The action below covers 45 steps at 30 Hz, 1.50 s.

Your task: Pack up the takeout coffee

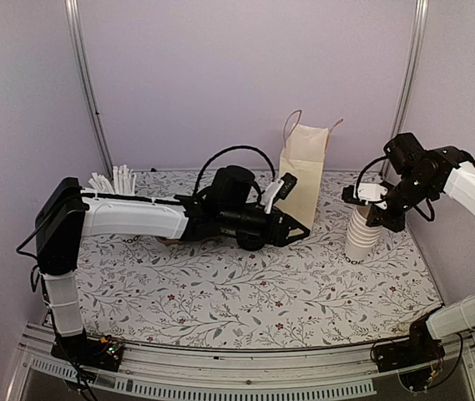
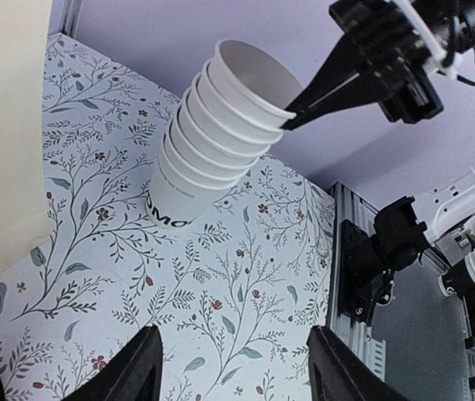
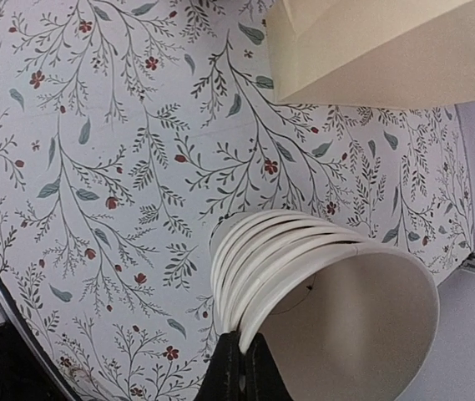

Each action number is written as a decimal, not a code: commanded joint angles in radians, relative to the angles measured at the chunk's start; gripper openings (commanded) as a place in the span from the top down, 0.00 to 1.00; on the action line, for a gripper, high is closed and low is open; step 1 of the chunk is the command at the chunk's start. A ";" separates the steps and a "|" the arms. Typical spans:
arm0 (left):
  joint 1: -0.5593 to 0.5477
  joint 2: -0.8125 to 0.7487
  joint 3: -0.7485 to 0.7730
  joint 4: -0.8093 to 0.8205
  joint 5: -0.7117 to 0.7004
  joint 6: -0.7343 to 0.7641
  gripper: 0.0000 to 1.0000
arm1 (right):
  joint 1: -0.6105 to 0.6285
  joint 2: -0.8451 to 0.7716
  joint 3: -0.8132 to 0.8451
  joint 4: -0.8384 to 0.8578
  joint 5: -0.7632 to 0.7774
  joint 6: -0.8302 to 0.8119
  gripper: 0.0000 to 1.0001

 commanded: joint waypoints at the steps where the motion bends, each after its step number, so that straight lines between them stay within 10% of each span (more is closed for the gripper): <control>1: -0.013 -0.059 -0.025 0.034 -0.001 0.005 0.38 | -0.066 0.072 0.104 0.050 0.019 0.006 1.00; 25: -0.007 -0.184 -0.106 -0.031 -0.070 0.077 0.38 | -0.113 0.185 0.519 -0.212 -0.084 0.120 1.00; 45: 0.162 -0.362 -0.183 -0.295 -0.308 0.160 0.36 | 0.196 0.201 0.307 -0.190 -0.261 0.066 1.00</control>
